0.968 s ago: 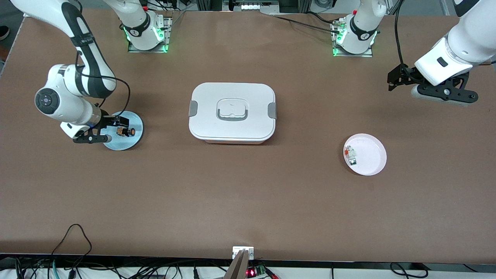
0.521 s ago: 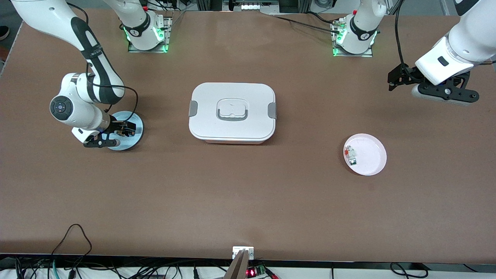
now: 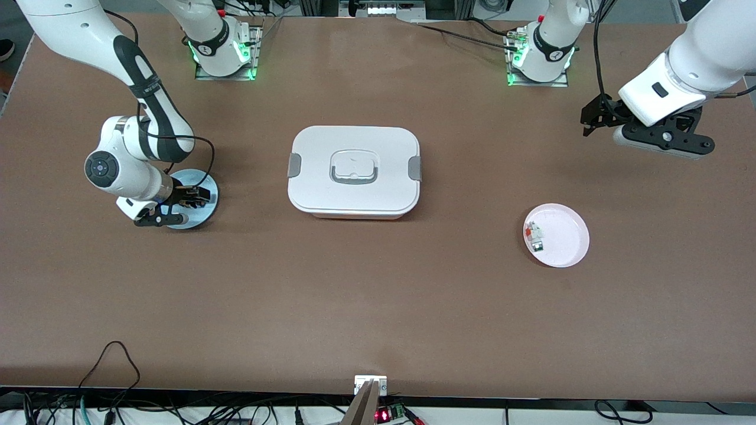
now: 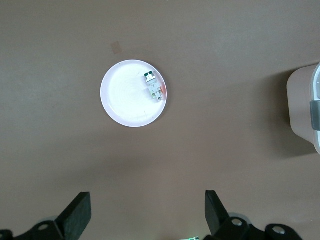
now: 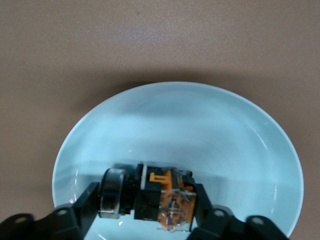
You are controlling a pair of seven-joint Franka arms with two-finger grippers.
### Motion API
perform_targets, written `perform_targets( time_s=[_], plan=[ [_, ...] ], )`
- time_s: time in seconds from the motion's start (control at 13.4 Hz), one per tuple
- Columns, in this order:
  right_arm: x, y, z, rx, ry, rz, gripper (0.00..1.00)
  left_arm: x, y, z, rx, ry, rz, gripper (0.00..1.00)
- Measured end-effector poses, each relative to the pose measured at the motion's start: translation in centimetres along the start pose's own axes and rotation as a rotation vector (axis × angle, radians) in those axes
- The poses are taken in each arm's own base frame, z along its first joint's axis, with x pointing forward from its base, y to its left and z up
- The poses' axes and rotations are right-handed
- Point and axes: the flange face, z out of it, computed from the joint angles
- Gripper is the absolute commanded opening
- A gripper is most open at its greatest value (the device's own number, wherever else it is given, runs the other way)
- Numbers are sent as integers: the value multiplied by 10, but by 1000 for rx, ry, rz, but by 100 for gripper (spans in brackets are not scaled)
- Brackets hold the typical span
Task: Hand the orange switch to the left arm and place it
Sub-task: 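Close the right gripper on the orange switch and lift it, then carry the orange switch up over the white box with the right gripper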
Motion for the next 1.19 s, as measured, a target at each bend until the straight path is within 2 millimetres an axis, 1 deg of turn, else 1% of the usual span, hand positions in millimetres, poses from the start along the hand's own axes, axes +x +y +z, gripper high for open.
perform_targets(
  time_s=[0.07,0.3,0.37,0.45,0.6,0.67,0.82,0.97,1.12,1.19],
  plan=[
    [0,0,-1,0,-2,-20,7,0,0,0,0,0,-1,100],
    [6,1,-10,-2,6,-88,6,0,-1,0,0,0,-2,100],
    [10,2,-18,-1,0,-98,6,0,-1,0,0,-1,-2,100],
    [13,2,-31,-2,-7,-105,6,0,-2,0,0,-1,-3,100],
    [22,-2,-71,-7,4,-121,6,0,-2,0,0,-1,-3,100],
    [27,-8,-97,-12,18,-132,6,0,-2,0,0,-1,-3,100],
    [35,-26,-150,-22,45,-162,6,0,-2,0,0,-1,-3,100],
    [43,-53,-197,-14,82,-217,6,0,-3,0,-1,-1,-5,100],
    [50,-89,-236,29,118,-295,6,0,-6,0,-1,-1,-10,100],
    [50,-110,-253,55,120,-338,6,0,-7,0,-1,-1,-13,100]
  ],
)
